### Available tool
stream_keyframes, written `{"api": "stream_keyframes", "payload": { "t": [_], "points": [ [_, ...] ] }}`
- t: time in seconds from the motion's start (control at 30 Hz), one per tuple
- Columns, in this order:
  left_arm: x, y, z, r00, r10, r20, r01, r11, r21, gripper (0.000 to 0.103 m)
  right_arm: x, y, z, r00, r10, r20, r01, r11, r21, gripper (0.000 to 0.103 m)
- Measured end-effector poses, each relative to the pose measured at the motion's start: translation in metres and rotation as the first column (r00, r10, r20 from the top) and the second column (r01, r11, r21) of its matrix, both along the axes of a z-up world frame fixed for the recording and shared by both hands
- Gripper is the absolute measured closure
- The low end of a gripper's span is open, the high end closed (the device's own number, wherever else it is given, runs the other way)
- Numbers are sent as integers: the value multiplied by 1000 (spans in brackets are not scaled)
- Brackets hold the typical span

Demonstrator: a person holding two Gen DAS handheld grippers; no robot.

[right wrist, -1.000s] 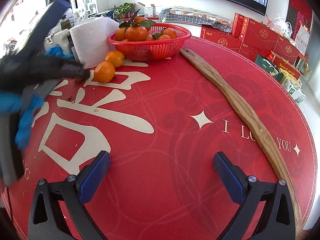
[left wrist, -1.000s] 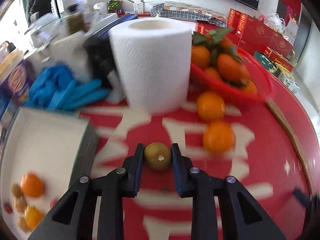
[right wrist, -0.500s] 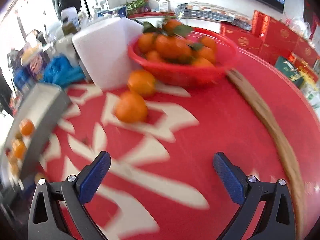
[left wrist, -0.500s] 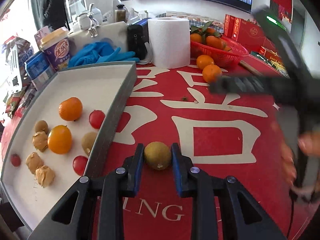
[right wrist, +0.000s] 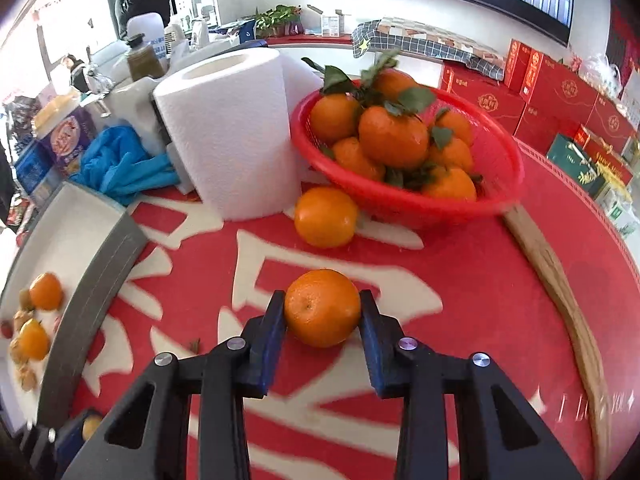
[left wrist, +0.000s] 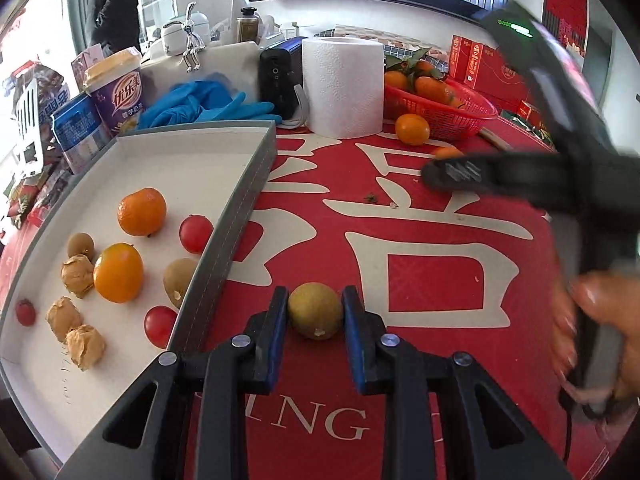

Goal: Organize fruits
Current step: 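Grasp a loose orange with the right gripper while the left gripper holds the kiwi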

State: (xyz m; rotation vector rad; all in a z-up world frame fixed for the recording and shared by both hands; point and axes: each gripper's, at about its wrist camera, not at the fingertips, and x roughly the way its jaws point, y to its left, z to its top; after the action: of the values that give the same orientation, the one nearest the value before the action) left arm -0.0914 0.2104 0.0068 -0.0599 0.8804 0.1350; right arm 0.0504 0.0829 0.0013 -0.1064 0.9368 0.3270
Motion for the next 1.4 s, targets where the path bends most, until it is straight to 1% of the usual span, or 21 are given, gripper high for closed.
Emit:
{"api": "stream_keyframes", "payload": {
  "t": [0.13, 0.27, 0.37, 0.43, 0.53, 0.8, 1.4],
  "points": [
    [1, 0, 0, 1000, 0, 0, 0, 1000, -1, 74, -34, -23, -1, 1000, 5, 5, -5, 1000, -12, 66],
    [-1, 0, 0, 1000, 0, 0, 0, 1000, -1, 74, -63, -44, -1, 1000, -11, 22, 12, 1000, -14, 66],
    [0, 0, 0, 1000, -1, 0, 1, 1000, 1, 74, -75, -64, -5, 999, -36, 32, 36, 999, 0, 66],
    [0, 0, 0, 1000, -1, 0, 1, 1000, 1, 74, -80, -67, -4, 998, -45, 35, 45, 999, 8, 66],
    [0, -1, 0, 1000, -1, -1, 1, 1000, 5, 74, -90, -69, -4, 998, -51, 49, 51, 999, -3, 66],
    [1, -1, 0, 1000, -2, -1, 2, 1000, 5, 74, -99, -70, -5, 996, -59, 72, 61, 998, -31, 66],
    [0, -2, 1, 1000, -11, -5, 11, 1000, 18, 74, -98, -71, -5, 995, -71, 73, 74, 997, -32, 66]
  ]
}}
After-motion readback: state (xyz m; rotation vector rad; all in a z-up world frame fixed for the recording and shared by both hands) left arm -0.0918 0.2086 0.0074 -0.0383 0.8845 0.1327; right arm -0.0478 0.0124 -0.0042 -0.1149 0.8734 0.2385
